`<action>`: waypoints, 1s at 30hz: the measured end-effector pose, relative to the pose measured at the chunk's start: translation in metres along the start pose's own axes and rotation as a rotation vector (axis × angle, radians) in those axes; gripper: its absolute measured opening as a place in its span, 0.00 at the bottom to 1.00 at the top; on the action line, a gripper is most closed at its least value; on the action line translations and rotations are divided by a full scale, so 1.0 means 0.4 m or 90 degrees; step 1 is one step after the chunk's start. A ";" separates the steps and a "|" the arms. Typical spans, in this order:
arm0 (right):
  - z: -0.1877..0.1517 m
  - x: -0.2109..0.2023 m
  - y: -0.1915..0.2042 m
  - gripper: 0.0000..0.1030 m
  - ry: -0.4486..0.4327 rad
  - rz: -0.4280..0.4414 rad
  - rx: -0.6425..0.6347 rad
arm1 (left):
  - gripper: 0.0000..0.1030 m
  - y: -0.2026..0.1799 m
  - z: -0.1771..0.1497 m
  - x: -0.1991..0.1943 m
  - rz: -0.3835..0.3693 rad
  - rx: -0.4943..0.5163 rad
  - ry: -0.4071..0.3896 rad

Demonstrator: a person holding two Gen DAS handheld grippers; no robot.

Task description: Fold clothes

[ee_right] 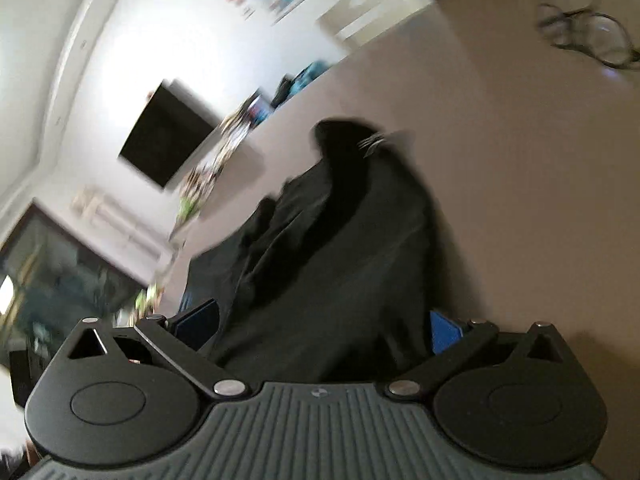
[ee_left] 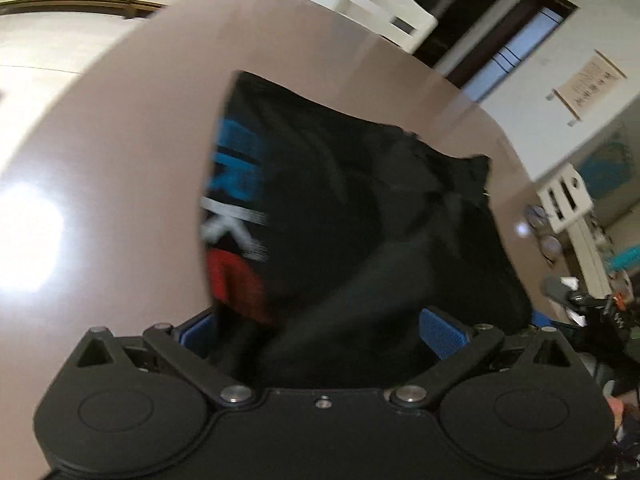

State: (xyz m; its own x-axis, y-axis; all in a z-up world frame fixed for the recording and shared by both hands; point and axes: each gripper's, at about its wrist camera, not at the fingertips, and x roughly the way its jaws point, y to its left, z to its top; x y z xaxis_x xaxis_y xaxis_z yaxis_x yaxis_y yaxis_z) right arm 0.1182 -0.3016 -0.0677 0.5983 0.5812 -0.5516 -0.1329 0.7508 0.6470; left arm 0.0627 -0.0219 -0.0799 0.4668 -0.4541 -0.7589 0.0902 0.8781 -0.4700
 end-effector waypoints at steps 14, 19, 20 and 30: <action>0.165 -0.056 0.018 0.63 -0.105 0.195 0.204 | 0.11 -0.002 0.162 -0.082 -0.135 -0.150 -0.103; 0.118 -0.085 -0.022 1.00 -0.127 0.002 0.195 | 0.43 0.067 0.090 -0.038 -0.072 -0.179 -0.044; 0.113 -0.082 -0.023 1.00 -0.127 0.000 0.198 | 0.49 0.074 0.070 -0.032 -0.064 -0.180 -0.038; -0.013 -0.042 -0.008 1.00 0.011 -0.019 0.054 | 0.71 0.037 0.076 -0.035 -0.008 -0.031 -0.038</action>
State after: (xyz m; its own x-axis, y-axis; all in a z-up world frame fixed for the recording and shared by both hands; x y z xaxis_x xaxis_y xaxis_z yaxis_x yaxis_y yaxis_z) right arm 0.1044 -0.3120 -0.0632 0.5867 0.5653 -0.5799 -0.0473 0.7388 0.6723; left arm 0.0843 0.0021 -0.0623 0.5180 -0.4541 -0.7249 0.0542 0.8632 -0.5020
